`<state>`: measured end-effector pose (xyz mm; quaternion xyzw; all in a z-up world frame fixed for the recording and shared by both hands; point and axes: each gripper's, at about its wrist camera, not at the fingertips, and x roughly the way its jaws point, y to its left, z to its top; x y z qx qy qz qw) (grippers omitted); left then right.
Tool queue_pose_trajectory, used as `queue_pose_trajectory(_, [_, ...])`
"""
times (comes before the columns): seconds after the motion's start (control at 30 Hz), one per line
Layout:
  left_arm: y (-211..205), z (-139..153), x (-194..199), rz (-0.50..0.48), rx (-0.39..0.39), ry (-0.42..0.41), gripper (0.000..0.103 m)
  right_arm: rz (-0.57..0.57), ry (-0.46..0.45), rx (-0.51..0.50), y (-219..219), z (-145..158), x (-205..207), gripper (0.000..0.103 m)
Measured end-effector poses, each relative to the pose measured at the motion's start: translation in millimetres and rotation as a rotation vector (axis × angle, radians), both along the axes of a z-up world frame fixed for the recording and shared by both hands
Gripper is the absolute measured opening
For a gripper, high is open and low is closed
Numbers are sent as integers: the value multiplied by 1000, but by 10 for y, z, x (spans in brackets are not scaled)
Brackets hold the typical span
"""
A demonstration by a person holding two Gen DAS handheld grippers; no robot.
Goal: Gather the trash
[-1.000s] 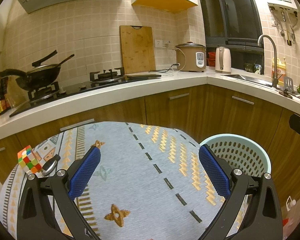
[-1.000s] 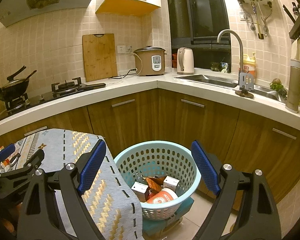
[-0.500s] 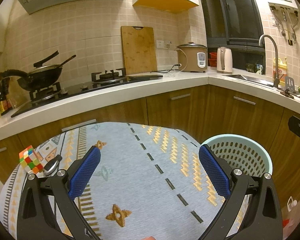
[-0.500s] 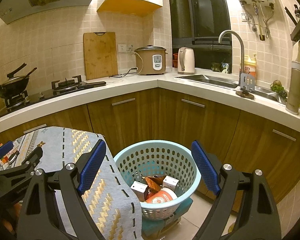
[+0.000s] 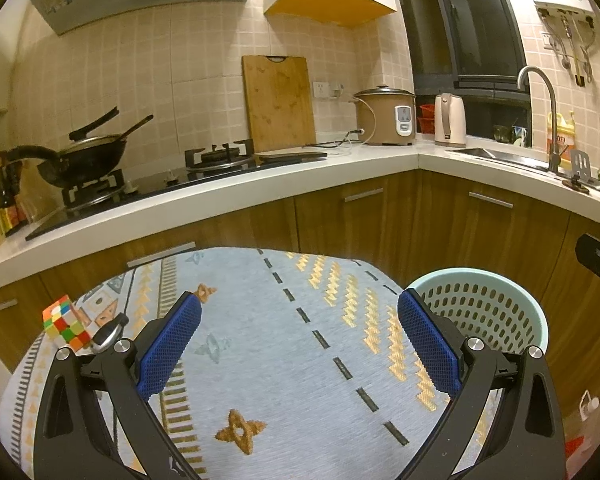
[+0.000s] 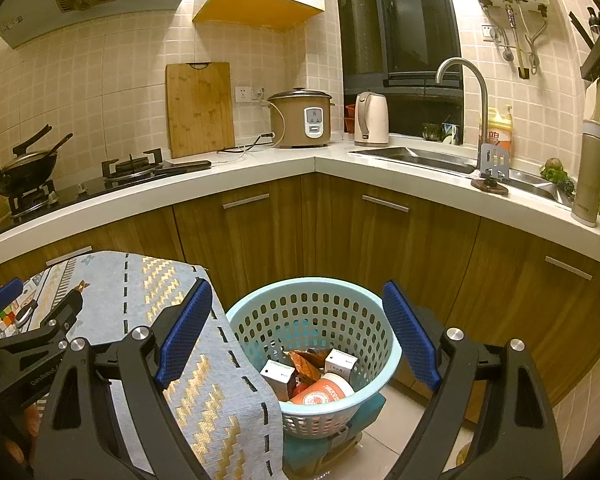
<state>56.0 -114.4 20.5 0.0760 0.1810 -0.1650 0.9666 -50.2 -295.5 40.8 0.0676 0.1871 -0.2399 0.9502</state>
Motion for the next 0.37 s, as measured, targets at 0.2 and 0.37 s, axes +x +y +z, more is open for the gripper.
queue_pose_trajectory(0.2, [8,6,16,-13,-10,19,96,-1,0,-1,-6,-3,-8,83])
queue_pose_trajectory(0.37, [15,1,19,-9,-14,15,96,-2,-1,1,-16,-2,-16,83])
